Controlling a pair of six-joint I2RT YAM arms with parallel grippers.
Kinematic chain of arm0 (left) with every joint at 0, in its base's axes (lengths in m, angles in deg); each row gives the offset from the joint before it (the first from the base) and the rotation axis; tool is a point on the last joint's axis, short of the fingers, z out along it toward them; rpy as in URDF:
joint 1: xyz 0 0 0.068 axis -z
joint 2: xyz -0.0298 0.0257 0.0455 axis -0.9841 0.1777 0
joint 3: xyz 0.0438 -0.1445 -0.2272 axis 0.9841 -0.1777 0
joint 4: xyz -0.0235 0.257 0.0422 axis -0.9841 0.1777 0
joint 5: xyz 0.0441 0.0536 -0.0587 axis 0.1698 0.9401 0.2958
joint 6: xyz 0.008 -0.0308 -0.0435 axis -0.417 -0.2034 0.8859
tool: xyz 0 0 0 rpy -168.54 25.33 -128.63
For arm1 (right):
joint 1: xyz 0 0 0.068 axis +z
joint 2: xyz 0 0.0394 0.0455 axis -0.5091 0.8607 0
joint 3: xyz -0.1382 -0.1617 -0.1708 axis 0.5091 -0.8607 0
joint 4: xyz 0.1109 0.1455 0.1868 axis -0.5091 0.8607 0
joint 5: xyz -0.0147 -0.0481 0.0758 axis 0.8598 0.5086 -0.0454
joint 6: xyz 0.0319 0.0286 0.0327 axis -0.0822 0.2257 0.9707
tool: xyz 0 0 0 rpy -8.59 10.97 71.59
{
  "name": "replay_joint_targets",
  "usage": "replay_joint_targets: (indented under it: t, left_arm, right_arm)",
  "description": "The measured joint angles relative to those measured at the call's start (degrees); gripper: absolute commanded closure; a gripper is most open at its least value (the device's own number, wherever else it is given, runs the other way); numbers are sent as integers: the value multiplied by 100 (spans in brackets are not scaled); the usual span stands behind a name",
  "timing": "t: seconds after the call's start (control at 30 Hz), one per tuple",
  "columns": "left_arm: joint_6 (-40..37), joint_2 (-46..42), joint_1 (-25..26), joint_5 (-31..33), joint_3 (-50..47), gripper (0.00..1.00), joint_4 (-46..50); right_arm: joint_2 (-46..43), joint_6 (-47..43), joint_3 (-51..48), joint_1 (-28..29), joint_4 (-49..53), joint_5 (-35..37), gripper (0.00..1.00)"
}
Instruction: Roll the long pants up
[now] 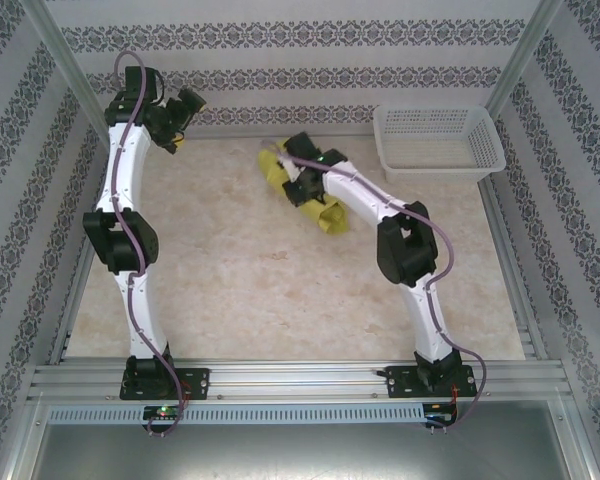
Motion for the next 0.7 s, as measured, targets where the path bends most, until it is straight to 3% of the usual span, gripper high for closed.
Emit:
replay_joint_targets:
  t: [0.17,0.27,0.4,0.7]
  left_arm:
    - [-70,-201,-2,-22,-474,0,-2]
    - [-87,-208,-2,-79,-621,0,-4]
    - [-103,-208,-2,-118,-686,0,-9]
    - [-142,-210,-2,-160,-822,0,-20]
  right_arm:
    - [-278,1482,122,-911,-494,-1810,100]
    - [-313,2330,162,-1381,-879,-2531,100]
    - [-313,3340,127,-1751,-1453,-3126,100]
    - [-420,5958,-1078,-2122,-4603,-3773,100]
